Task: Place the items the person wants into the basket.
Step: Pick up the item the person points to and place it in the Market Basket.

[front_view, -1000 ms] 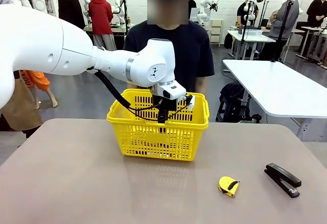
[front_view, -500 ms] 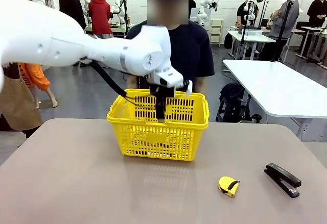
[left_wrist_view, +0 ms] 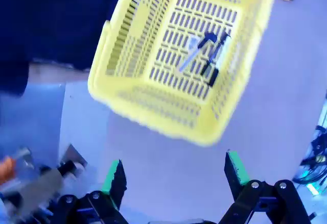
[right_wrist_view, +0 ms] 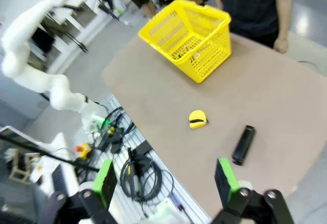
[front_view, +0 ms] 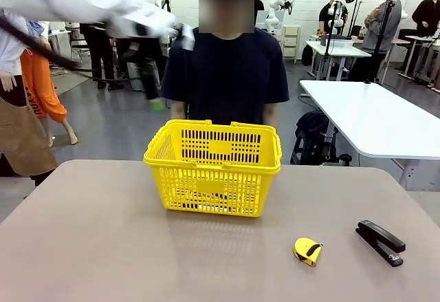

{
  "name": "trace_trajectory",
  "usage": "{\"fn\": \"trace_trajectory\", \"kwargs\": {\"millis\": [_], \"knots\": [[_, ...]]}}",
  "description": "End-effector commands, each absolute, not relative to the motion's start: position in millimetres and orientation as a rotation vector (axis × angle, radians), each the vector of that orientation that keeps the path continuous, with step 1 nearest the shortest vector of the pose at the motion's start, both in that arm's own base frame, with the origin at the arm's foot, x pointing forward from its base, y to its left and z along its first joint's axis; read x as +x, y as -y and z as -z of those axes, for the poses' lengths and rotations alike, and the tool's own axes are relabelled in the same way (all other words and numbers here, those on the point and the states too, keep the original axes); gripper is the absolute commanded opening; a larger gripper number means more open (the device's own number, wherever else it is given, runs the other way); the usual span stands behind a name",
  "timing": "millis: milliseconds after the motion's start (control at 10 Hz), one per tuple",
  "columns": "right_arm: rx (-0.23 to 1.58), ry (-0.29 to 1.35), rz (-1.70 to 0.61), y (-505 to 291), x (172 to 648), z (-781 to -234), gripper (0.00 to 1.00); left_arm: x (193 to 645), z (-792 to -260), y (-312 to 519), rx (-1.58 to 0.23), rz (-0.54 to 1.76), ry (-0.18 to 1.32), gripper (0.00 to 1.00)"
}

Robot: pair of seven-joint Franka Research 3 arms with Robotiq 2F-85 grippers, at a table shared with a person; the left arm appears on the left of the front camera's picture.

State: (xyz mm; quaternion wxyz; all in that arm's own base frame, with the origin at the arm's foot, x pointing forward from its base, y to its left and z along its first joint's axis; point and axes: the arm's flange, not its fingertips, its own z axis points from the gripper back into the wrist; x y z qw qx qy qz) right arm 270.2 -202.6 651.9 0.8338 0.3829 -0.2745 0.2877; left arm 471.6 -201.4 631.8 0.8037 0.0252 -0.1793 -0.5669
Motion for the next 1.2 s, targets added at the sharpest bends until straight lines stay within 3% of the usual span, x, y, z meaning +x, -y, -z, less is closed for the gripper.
{"fn": "trace_trajectory", "kwargs": {"millis": [0, 300, 600, 800, 1100], "knots": [[0.818, 0.595, -0.61, 202, 271, -653, 1.0, 394, -612, 119, 0.038, 1.098, 0.448, 1.0], [0.818, 0.595, -0.61, 202, 271, -653, 1.0, 354, -583, 69, -0.038, 1.011, 0.434, 1.0], [0.818, 0.595, -0.61, 202, 271, -653, 1.0, 349, -567, 55, -0.077, 0.962, 0.409, 1.0], [0.818, 0.595, -0.61, 202, 271, -653, 1.0, 369, -566, 67, -0.058, 0.967, 0.359, 1.0], [0.818, 0.595, -0.61, 202, 271, -653, 1.0, 349, -567, 54, -0.079, 0.979, 0.388, 1.0]]}}
